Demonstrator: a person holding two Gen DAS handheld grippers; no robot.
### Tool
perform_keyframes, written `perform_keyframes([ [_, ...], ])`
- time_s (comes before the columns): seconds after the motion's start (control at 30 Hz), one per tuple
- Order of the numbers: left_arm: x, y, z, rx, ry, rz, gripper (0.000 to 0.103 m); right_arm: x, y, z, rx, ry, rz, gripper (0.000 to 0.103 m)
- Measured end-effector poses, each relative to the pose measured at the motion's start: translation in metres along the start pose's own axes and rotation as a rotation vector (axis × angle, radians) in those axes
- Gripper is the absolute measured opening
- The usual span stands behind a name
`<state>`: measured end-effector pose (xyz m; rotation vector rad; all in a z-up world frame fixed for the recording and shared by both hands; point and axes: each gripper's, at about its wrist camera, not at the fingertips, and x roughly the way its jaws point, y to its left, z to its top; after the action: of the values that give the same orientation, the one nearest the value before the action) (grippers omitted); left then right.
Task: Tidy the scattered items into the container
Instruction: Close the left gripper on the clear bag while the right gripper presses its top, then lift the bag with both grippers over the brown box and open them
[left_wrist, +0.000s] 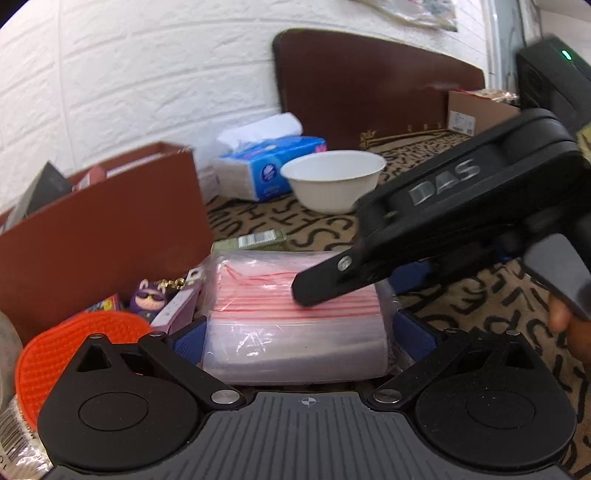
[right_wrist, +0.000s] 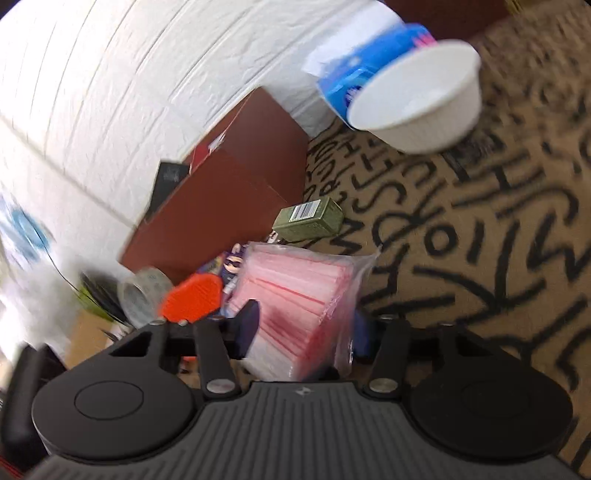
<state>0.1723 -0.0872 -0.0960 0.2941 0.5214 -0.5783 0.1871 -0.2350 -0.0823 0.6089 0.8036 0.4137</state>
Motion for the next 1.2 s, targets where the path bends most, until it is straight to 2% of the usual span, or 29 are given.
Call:
perform_keyframes([
  [0.1,-0.006,0.009,-0.002,-0.082,-0.027,-0.041,0.092,-0.005,-0.002,0.001,-0.044,0.022,0.009,0.045],
  [0.13,-0.007,0.010,-0.003,-0.100,-0.031,-0.050,0.092,-0.006,-0.003,0.002,-0.048,0.027,0.015,0.044],
  [0.37,-0.016,-0.002,0.001,-0.091,-0.039,-0.010,0.092,-0.020,0.009,0.002,-0.106,0.021,0.009,0.040],
  [0.6,-0.034,-0.002,0.009,-0.113,-0.034,0.052,0.092,-0.021,0.023,0.004,-0.123,0.032,0.039,0.040],
  [0.77,-0.046,0.001,0.016,-0.136,-0.021,0.136,0.093,-0.017,0.044,0.009,-0.170,0.050,0.061,0.040],
  [1.03,-0.060,0.026,0.030,-0.212,-0.017,0.216,0.093,-0.008,0.081,0.024,-0.242,0.062,0.108,0.040],
  [1.2,-0.061,0.053,0.054,-0.242,-0.028,0.260,0.093,0.000,0.107,0.047,-0.268,0.041,0.148,0.039],
])
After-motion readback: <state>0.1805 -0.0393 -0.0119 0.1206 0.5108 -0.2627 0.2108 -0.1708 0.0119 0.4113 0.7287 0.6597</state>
